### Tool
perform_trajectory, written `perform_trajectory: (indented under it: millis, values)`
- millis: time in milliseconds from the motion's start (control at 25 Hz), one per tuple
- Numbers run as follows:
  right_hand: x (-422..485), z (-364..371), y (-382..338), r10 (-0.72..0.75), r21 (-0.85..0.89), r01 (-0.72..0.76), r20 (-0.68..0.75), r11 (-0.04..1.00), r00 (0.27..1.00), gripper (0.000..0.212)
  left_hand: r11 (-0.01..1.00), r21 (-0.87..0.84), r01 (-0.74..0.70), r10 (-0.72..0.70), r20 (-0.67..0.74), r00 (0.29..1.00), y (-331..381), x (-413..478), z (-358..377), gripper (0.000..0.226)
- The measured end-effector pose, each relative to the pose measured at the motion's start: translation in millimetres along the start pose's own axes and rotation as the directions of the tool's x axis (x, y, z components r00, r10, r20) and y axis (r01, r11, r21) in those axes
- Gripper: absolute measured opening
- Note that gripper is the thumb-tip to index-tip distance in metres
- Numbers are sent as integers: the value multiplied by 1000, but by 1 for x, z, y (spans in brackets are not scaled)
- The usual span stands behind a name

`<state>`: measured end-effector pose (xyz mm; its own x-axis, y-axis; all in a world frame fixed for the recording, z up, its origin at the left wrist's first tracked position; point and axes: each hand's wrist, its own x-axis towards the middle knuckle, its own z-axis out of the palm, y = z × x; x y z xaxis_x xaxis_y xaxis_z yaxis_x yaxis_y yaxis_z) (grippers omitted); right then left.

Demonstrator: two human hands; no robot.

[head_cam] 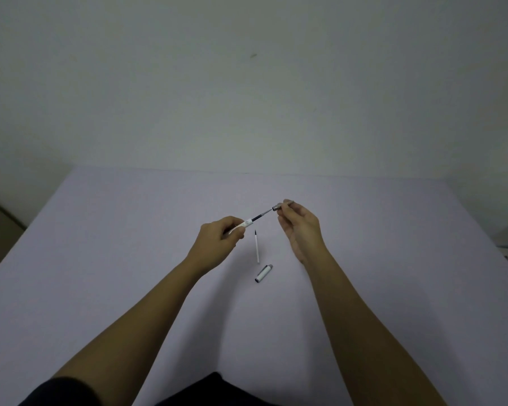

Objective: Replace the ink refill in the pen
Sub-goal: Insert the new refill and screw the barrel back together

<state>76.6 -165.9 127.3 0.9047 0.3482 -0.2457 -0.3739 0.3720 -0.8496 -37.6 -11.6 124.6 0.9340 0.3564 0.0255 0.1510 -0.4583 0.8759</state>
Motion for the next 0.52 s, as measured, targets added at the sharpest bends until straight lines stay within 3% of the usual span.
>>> perform_trajectory:
  millis: [520]
  values:
    - [-8, 9, 6, 1, -234, 30, 133, 972, 991, 8, 997, 77, -31, 31, -3, 1000, 1, 5, -3, 15]
